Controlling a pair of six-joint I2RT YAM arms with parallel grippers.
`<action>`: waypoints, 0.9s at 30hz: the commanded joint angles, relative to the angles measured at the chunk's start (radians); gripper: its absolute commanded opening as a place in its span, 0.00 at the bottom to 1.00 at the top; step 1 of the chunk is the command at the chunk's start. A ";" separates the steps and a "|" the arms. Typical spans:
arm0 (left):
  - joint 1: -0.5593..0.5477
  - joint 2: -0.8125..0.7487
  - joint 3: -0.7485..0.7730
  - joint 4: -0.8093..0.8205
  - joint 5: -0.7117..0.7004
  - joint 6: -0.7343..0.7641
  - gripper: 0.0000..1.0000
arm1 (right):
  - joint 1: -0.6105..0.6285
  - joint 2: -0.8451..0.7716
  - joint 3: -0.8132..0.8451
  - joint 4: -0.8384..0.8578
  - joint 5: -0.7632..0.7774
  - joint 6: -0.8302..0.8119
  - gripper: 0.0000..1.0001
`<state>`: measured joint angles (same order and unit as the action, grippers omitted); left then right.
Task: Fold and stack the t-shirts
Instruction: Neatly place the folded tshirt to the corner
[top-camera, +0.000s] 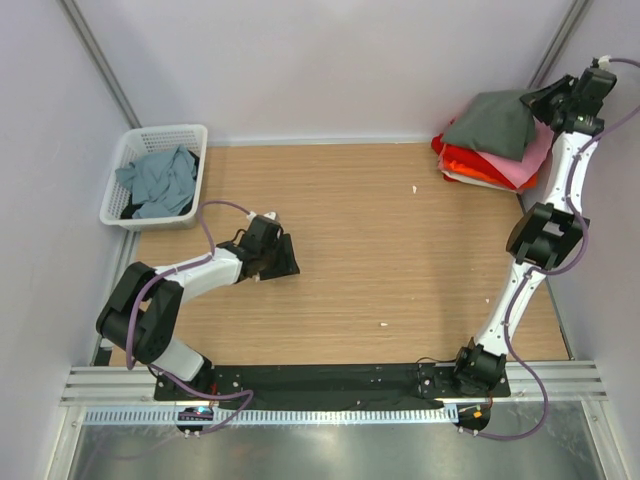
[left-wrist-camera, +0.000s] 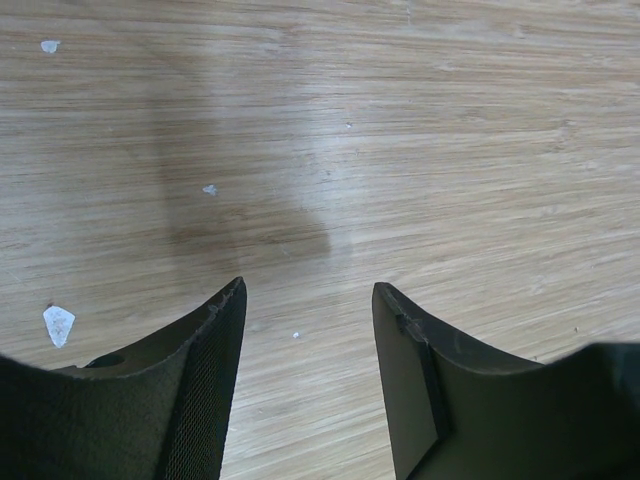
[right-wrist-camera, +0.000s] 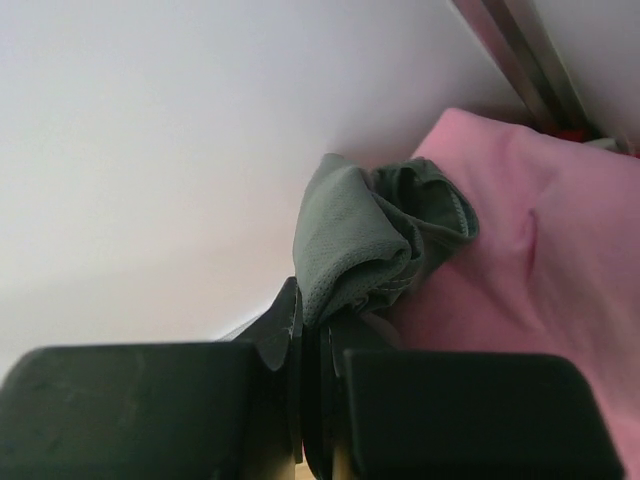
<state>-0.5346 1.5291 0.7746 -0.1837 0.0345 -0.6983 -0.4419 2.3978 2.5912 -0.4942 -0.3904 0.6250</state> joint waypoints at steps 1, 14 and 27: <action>-0.005 0.002 0.031 0.020 -0.012 0.016 0.55 | -0.032 0.023 -0.005 0.019 0.096 -0.045 0.02; -0.005 -0.009 0.022 0.032 -0.008 0.017 0.52 | -0.152 0.153 -0.023 0.095 0.331 -0.048 0.09; -0.005 -0.024 0.006 0.052 -0.007 0.019 0.50 | -0.185 0.241 -0.117 0.154 0.535 -0.171 0.34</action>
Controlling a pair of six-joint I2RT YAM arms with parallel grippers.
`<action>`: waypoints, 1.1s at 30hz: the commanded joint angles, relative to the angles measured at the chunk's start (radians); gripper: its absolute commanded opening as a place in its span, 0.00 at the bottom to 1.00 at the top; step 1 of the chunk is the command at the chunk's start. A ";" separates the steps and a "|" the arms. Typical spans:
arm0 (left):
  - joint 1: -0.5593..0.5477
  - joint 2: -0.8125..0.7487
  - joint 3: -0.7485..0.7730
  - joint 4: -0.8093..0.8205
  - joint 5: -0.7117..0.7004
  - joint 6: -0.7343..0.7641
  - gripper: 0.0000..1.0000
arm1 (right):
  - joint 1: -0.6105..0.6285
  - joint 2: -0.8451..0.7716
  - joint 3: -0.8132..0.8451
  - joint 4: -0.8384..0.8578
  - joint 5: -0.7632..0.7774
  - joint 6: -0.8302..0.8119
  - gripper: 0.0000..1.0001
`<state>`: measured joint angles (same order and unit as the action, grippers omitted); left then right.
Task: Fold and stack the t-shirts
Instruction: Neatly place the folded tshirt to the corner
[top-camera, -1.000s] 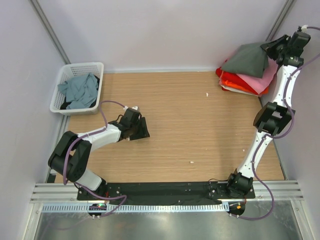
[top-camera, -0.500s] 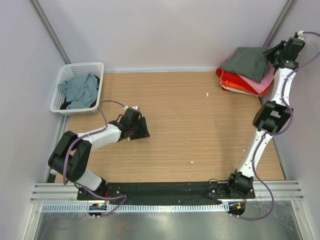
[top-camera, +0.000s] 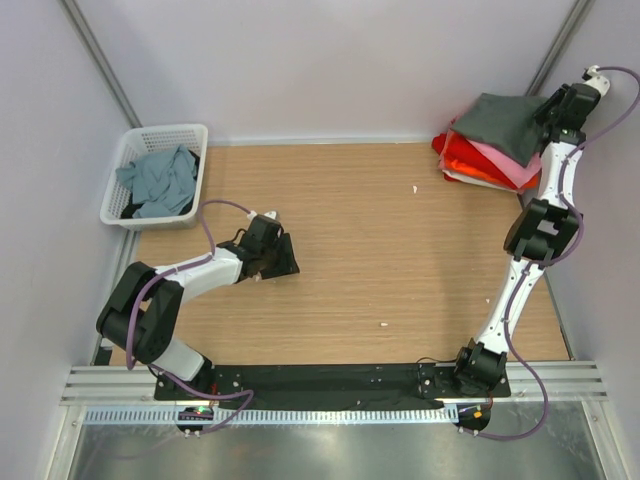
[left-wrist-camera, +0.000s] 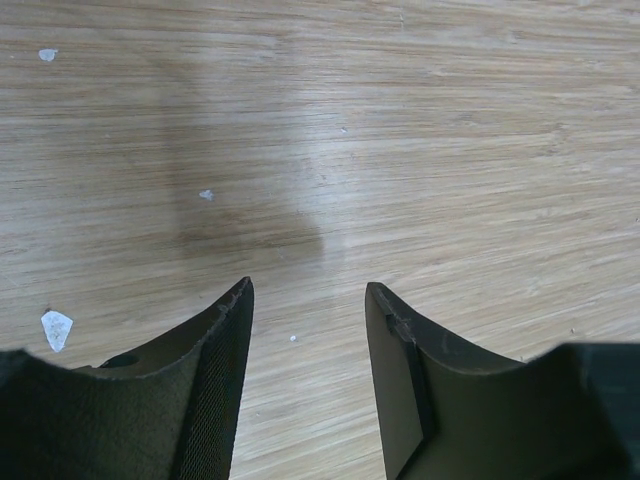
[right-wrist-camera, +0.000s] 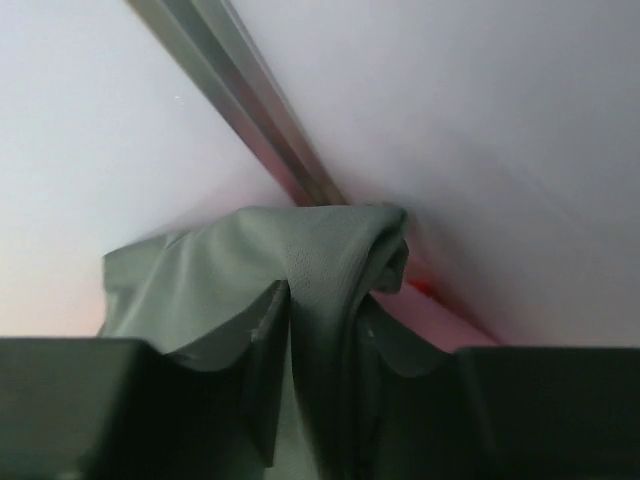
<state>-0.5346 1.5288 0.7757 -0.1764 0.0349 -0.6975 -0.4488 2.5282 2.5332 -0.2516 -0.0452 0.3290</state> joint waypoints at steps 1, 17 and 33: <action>-0.005 -0.024 0.005 0.045 -0.007 0.018 0.50 | -0.179 0.127 -0.060 -0.095 0.186 0.119 0.37; -0.005 -0.025 0.004 0.049 -0.010 0.016 0.49 | -0.186 0.034 -0.227 -0.152 0.643 0.042 0.83; -0.005 -0.044 -0.016 0.071 -0.006 0.016 0.47 | -0.260 -0.417 -0.334 -0.202 0.559 0.226 1.00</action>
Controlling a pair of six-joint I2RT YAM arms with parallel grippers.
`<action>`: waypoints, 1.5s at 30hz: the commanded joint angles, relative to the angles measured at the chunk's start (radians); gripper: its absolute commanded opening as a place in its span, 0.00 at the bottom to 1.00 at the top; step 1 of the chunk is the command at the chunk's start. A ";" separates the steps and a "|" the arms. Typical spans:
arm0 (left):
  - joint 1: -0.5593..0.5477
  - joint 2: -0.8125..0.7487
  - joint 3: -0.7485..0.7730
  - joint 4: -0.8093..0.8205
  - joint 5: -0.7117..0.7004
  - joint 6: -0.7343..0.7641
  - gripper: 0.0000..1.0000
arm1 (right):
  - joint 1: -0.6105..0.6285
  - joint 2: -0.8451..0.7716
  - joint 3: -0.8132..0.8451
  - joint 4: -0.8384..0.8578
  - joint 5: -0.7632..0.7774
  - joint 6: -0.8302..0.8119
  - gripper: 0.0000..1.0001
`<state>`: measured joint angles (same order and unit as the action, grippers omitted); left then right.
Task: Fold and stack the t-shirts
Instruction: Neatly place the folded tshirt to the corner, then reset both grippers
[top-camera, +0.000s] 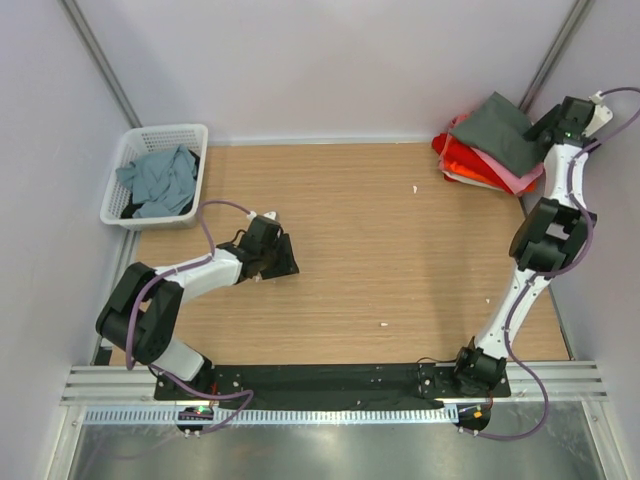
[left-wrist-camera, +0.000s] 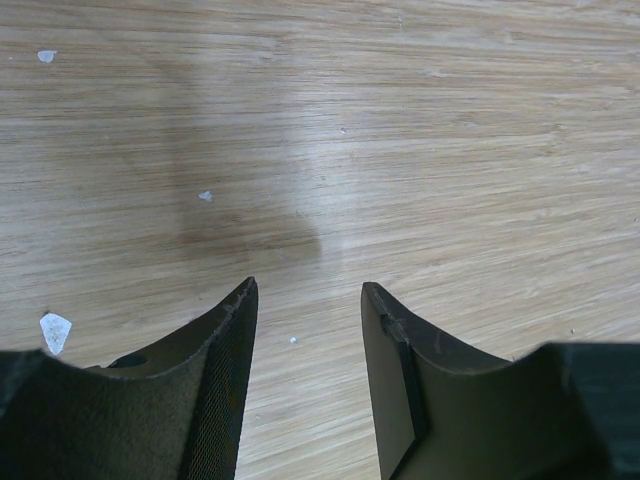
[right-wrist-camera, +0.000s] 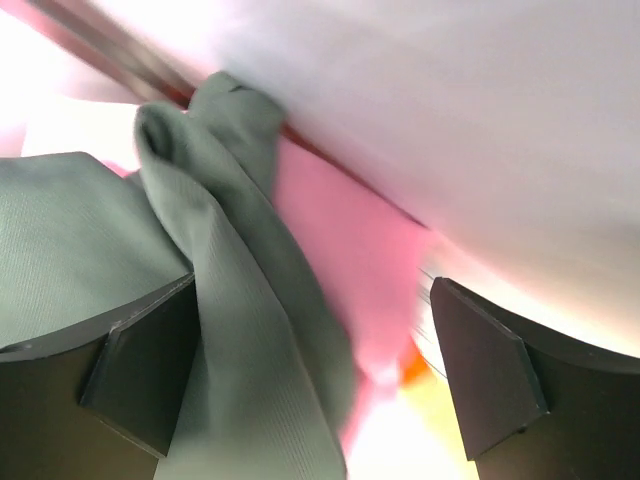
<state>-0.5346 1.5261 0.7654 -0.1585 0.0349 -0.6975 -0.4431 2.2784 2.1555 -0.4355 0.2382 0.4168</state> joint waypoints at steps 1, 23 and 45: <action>-0.005 -0.041 -0.006 0.051 -0.004 0.016 0.47 | -0.266 -0.186 0.046 -0.020 0.264 0.140 1.00; -0.005 -0.038 0.003 0.040 -0.006 0.016 0.47 | 0.427 -0.578 -0.519 0.245 -0.120 0.074 0.89; 0.002 -0.205 -0.101 0.082 -0.088 -0.017 0.69 | 0.989 -1.080 -1.707 0.816 -0.382 0.183 1.00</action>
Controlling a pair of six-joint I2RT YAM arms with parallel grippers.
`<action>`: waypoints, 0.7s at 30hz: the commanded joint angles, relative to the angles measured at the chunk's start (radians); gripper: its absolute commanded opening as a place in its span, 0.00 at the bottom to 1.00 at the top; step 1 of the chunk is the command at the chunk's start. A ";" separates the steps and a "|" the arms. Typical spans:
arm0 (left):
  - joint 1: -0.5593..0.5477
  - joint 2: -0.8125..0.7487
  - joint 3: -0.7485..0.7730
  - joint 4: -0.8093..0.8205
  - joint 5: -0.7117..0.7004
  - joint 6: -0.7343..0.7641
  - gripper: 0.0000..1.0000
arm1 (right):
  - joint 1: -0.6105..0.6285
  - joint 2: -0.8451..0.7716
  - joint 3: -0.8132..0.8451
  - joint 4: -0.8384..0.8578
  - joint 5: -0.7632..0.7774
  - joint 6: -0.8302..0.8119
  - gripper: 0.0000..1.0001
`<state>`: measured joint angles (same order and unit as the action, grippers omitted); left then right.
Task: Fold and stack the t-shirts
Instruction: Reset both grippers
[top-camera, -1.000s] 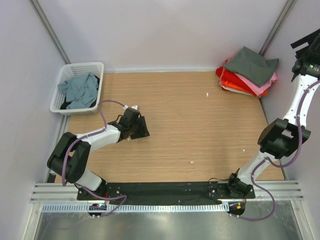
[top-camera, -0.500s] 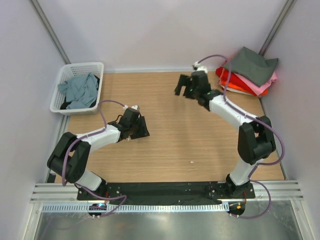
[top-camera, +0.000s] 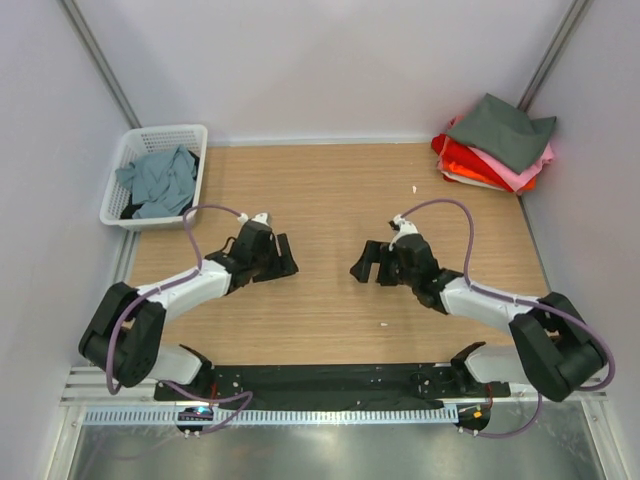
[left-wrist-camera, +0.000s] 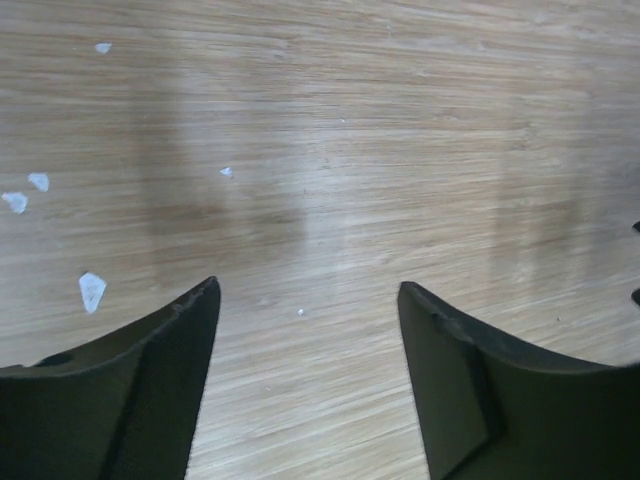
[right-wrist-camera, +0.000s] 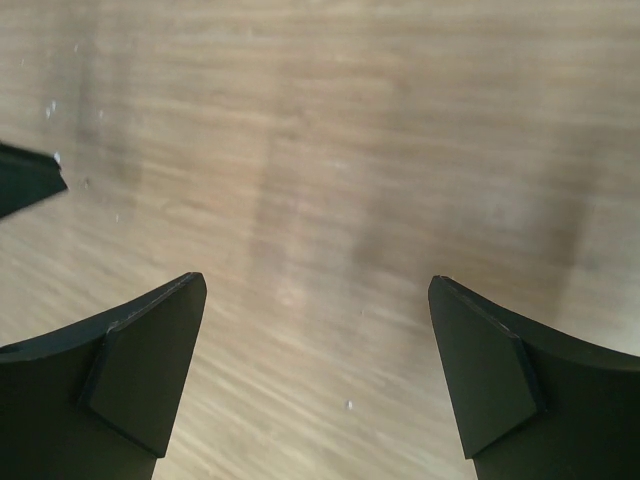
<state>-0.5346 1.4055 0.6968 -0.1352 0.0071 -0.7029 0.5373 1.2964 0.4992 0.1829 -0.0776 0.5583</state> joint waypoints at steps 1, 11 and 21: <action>0.002 -0.111 -0.067 0.069 -0.068 -0.018 0.75 | 0.010 -0.149 -0.091 0.214 -0.051 0.043 1.00; 0.002 -0.290 -0.168 0.089 -0.180 -0.087 1.00 | 0.009 -0.071 -0.073 0.245 -0.031 0.057 1.00; 0.002 -0.295 -0.142 0.040 -0.187 -0.087 1.00 | 0.009 -0.161 -0.148 0.328 -0.086 0.045 1.00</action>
<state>-0.5343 1.1358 0.5270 -0.0982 -0.1429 -0.7826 0.5430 1.1961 0.3737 0.3996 -0.1333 0.6086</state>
